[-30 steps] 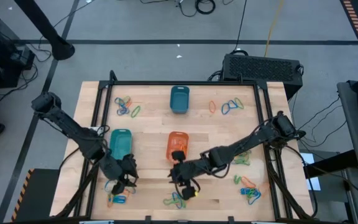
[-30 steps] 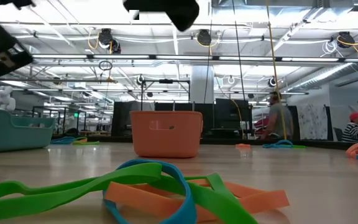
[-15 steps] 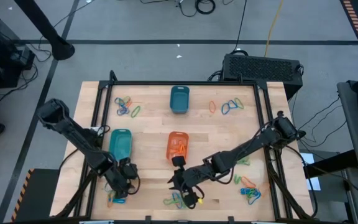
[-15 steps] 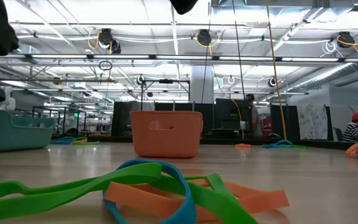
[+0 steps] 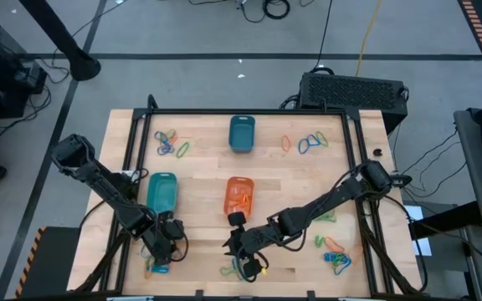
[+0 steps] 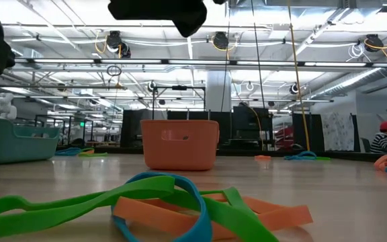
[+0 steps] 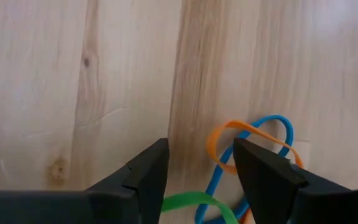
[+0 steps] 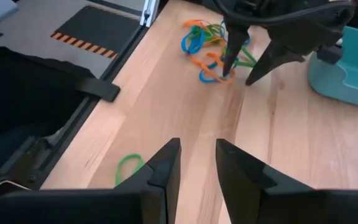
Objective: Sort rubber bands into baskets
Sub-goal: Put the orange rubber band into the orange bin
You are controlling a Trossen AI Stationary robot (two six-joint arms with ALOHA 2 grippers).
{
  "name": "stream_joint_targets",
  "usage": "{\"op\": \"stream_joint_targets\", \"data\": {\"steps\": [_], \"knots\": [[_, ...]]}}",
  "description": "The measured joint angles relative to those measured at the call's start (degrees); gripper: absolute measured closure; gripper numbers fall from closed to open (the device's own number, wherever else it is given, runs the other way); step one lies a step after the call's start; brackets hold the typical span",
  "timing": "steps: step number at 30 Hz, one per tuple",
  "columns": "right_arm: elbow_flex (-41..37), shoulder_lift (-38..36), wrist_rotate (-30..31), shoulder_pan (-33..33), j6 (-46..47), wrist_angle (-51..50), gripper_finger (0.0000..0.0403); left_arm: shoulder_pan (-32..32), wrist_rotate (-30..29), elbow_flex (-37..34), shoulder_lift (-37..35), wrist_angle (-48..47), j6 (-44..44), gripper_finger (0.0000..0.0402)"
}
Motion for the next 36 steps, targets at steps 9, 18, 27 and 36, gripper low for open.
{"op": "stream_joint_targets", "data": {"steps": [9,18,27,36], "knots": [[0.0,0.0,0.0,0.0,-0.8,0.0,0.031,0.0,0.9,0.0,0.0,0.2,2.9,0.0361],[0.0,0.0,0.0,-0.9,-0.5,0.1,0.031,0.8,-4.3,0.0,-5.6,1.6,10.5,0.0398],[0.0,0.0,0.1,-1.7,-2.8,5.0,0.031,1.3,-15.5,0.0,-10.4,14.2,23.4,0.0399],[0.0,-0.1,7.4,-2.6,5.0,9.8,0.0309,5.2,-21.8,0.0,-10.4,21.5,30.9,0.0399]]}}
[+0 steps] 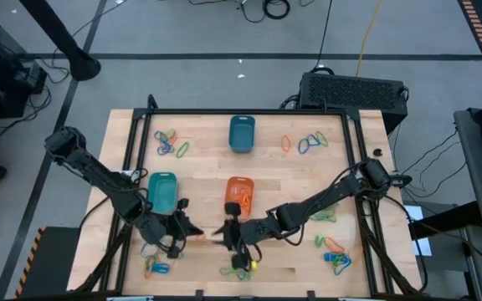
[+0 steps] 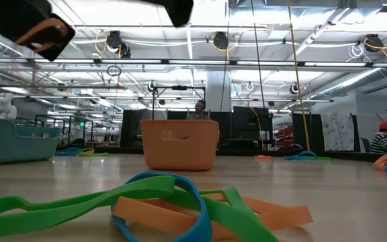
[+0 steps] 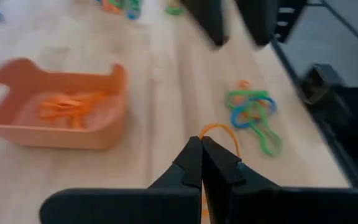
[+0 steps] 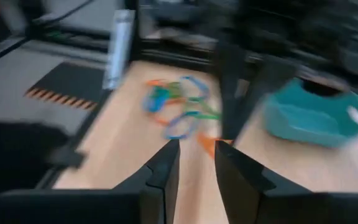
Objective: Sort rubber bands into baskets
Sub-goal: Put the orange rubber band into the orange bin
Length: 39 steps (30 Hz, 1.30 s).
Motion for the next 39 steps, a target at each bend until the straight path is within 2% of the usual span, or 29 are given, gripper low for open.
{"op": "stream_joint_targets", "data": {"steps": [9,14,17,24,30,33,39], "knots": [[0.0,0.6,-0.3,-2.1,9.2,-0.8,0.0309,2.5,-3.3,0.0,0.0,-0.1,2.4,0.04],[0.1,1.7,-0.2,-2.8,11.8,-1.4,0.0309,2.4,-11.1,0.0,0.0,0.1,2.4,0.04],[0.0,1.9,-0.3,-2.9,11.7,-2.6,0.0303,2.5,-12.9,0.0,0.0,0.8,2.8,0.04],[0.0,1.9,0.0,-4.2,12.2,-3.0,0.0241,2.7,-14.1,0.0,0.0,1.3,2.5,0.04],[0.0,2.6,-0.7,-6.1,14.0,-2.9,0.0185,2.7,-17.7,0.0,0.0,2.4,2.4,0.04],[0.0,2.6,-3.4,-6.7,14.6,-1.5,0.0169,2.7,-20.0,0.0,0.0,2.5,2.6,0.04],[0.0,2.6,-3.2,-7.7,15.3,1.4,0.0161,2.7,-21.4,0.0,0.0,2.5,2.6,0.04]]}}
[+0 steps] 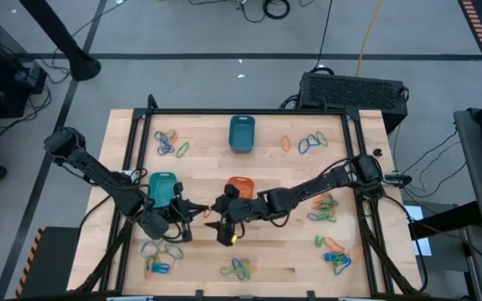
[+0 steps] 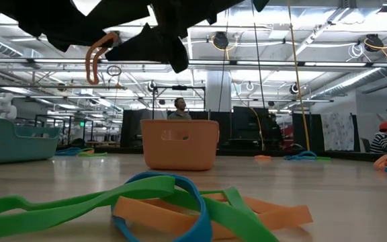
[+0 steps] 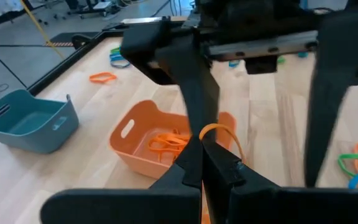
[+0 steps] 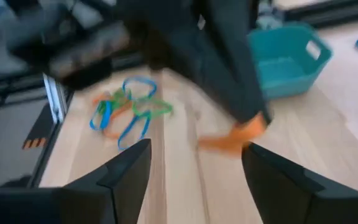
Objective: Sort rubber bands into baskets
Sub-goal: Put the orange rubber band into the orange bin
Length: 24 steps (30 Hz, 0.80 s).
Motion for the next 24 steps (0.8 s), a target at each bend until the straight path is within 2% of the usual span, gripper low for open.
{"op": "stream_joint_targets", "data": {"steps": [6,10,14,19,24], "knots": [[0.0,0.0,0.3,-1.2,2.7,0.1,0.0177,0.0,-0.1,0.0,0.0,0.0,0.0,0.04],[0.0,0.0,0.3,-1.6,2.7,-0.2,0.0206,0.0,-0.1,0.0,0.0,-0.1,0.0,0.04],[0.0,0.0,0.1,-1.7,2.7,-0.4,0.0266,0.0,-0.1,0.0,0.0,-0.1,0.0,0.04],[0.0,0.0,-0.1,-1.8,1.1,-3.0,0.0381,0.0,0.8,0.0,0.0,-0.2,1.2,0.0396],[0.0,-0.8,-1.9,-1.9,0.2,-7.4,0.0398,0.0,2.3,0.0,0.0,-1.4,1.1,0.0369]]}}
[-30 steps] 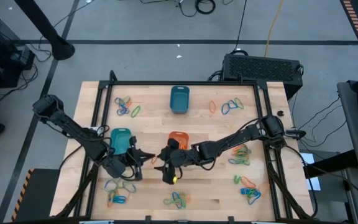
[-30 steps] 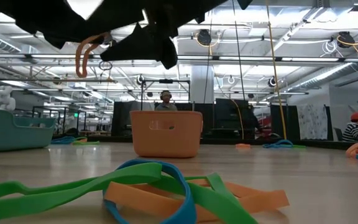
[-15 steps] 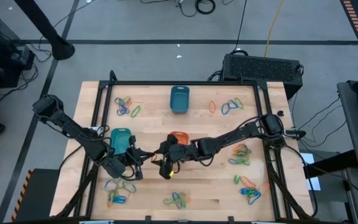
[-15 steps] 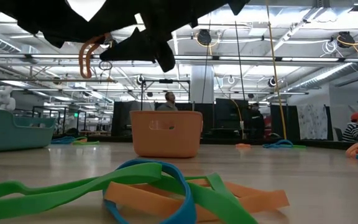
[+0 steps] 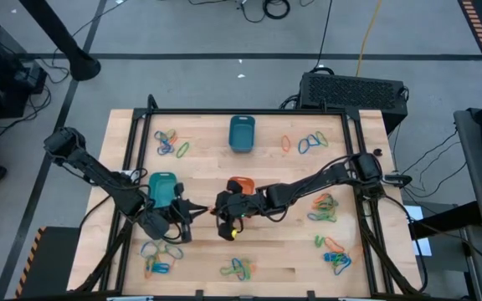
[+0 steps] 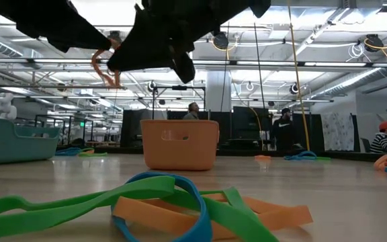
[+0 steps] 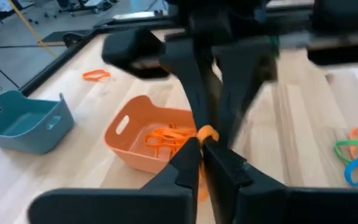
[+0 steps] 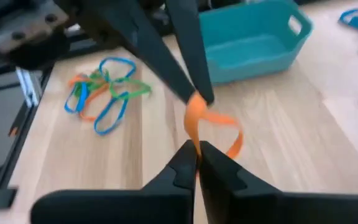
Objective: Sort rubber bands into baskets
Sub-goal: Put the orange rubber band into the orange bin
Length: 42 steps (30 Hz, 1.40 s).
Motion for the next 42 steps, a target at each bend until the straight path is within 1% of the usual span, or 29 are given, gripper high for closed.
{"op": "stream_joint_targets", "data": {"steps": [3,5,7,9,12,14,15,19,23,28,31,33,37,39,42], "knots": [[0.0,-1.2,0.1,-0.2,-1.5,-4.2,0.04,0.3,2.5,0.0,0.0,-1.5,0.0,0.0339],[0.0,-2.0,0.4,-0.4,-1.9,-8.9,0.0401,0.7,4.1,0.0,0.0,-2.9,-0.1,0.0316],[0.0,-2.4,0.4,-1.1,-1.9,-13.1,0.0402,1.0,4.6,0.0,0.0,-5.5,0.0,0.0293],[0.0,-2.6,1.1,-1.9,-1.0,-17.4,0.0402,1.4,6.4,0.0,0.0,-9.5,-0.2,0.0275],[0.0,-2.6,2.6,-2.8,0.5,-23.2,0.0402,2.3,11.8,0.0,-0.5,-16.3,-1.6,0.026],[0.0,-2.6,3.7,-3.4,1.6,-26.1,0.0402,2.8,15.2,0.0,-0.5,-18.6,-2.7,0.0259],[0.0,-2.5,3.8,-3.8,2.2,-27.1,0.0402,2.9,15.8,0.0,-0.5,-19.0,-3.0,0.0259],[0.0,-2.1,3.6,-4.6,3.5,-28.6,0.0401,3.0,15.8,0.0,-0.5,-17.0,-2.7,0.0258],[0.0,-2.1,2.1,-5.0,3.0,-28.3,0.0396,3.6,14.8,0.0,-0.5,-13.8,0.0,0.0258],[0.0,-2.1,-1.1,-5.7,2.4,-29.6,0.0366,4.7,15.4,0.0,-0.5,-11.5,5.1,0.0258],[0.0,-2.1,-1.4,-6.2,2.3,-31.7,0.0339,6.0,16.3,0.0,-0.5,-10.4,6.6,0.0258],[0.0,-2.3,-1.7,-6.7,2.3,-32.7,0.0321,7.2,17.5,0.0,-0.5,-8.5,9.1,0.0258],[0.0,-4.9,-6.8,-8.2,1.5,-35.7,0.029,10.6,21.4,0.0,-0.5,-0.7,17.1,0.0258],[0.0,-6.9,-8.8,-8.6,1.9,-37.5,0.028,12.6,23.8,0.0,-0.5,2.7,19.6,0.0258],[0.0,-10.3,-9.8,-8.4,2.3,-45.5,0.0273,15.7,28.3,0.0,-0.6,4.4,21.2,0.0258]]}}
